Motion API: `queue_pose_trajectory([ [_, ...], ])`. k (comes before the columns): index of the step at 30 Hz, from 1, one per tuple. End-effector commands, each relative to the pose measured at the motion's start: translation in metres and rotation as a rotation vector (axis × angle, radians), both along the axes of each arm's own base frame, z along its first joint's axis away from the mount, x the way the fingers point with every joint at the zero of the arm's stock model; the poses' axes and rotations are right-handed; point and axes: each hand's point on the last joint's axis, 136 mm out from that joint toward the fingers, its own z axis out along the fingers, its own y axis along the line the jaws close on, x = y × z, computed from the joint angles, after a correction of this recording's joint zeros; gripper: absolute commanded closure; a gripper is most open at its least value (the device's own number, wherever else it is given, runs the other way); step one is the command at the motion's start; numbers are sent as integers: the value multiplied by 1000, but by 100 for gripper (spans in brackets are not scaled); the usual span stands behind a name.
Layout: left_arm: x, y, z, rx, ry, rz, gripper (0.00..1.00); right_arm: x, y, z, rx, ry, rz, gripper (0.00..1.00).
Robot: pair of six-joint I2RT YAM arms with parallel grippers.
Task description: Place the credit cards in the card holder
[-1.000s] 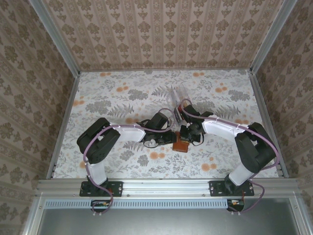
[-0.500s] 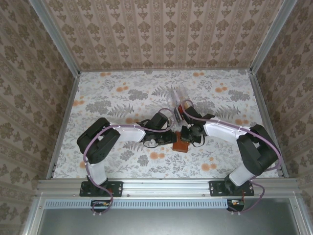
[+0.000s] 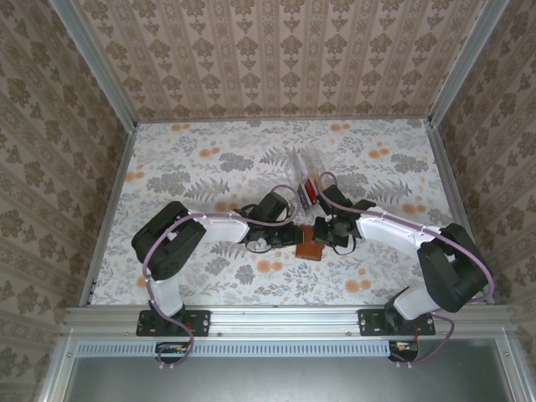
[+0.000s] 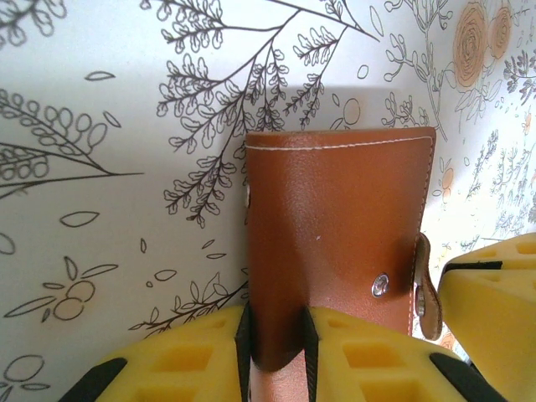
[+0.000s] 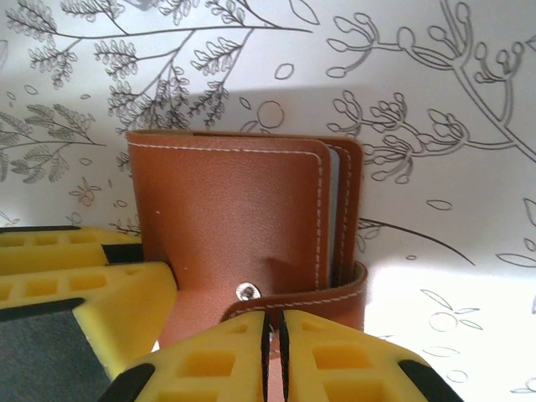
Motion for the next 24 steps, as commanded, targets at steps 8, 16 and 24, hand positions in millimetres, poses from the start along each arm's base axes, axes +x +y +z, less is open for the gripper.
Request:
queue_pose_trajectory([
  [8, -5, 3, -5, 2, 31, -3, 75, 4, 9, -10, 45, 27, -30, 85],
  [16, -4, 3, -5, 3, 33, -3, 75, 1, 9, -21, 38, 49, -38, 86],
  [24, -4, 2, -5, 1, 34, -5, 75, -9, 8, -31, 19, 59, -18, 88],
])
